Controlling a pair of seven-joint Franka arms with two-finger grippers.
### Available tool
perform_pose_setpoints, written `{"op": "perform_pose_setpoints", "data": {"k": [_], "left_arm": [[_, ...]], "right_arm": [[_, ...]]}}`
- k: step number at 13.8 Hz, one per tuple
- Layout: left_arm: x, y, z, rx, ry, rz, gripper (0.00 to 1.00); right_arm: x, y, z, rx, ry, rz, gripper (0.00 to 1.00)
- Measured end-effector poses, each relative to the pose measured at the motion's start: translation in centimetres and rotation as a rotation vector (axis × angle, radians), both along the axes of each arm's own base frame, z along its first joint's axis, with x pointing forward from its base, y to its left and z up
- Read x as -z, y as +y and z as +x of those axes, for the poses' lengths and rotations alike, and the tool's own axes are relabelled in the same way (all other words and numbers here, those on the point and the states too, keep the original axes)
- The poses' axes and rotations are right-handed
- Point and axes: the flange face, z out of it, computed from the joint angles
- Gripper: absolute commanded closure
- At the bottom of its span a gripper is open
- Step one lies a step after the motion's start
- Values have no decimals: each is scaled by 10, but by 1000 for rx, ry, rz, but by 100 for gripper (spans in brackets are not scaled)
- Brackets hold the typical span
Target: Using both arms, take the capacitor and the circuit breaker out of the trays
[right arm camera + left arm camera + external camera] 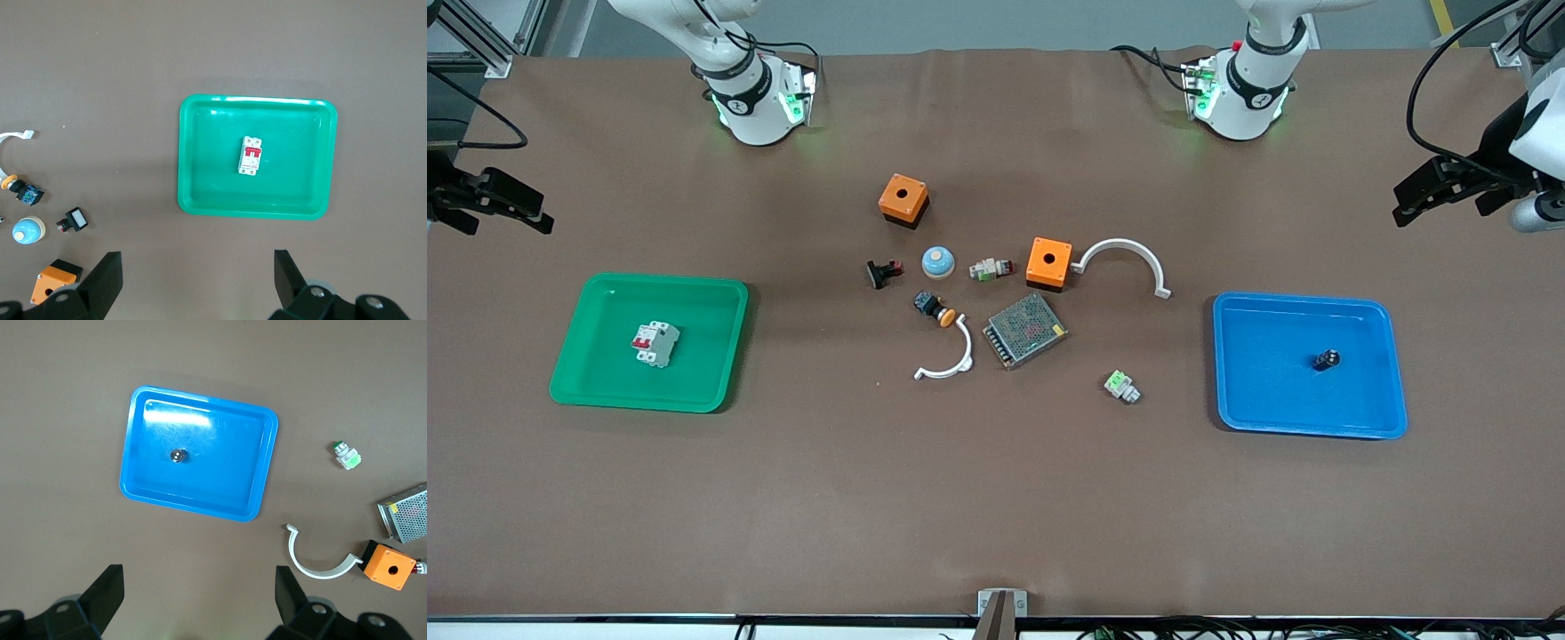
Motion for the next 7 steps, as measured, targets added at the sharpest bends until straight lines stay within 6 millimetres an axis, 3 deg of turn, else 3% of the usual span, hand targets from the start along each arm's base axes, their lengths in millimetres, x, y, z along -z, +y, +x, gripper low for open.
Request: {"op": "perform_pose_setpoints", "data": {"k": [7], "left_arm": [[-3,3,4,-1,3,-2,0]], "right_arm": [[0,0,0,0,1,0,0]]}}
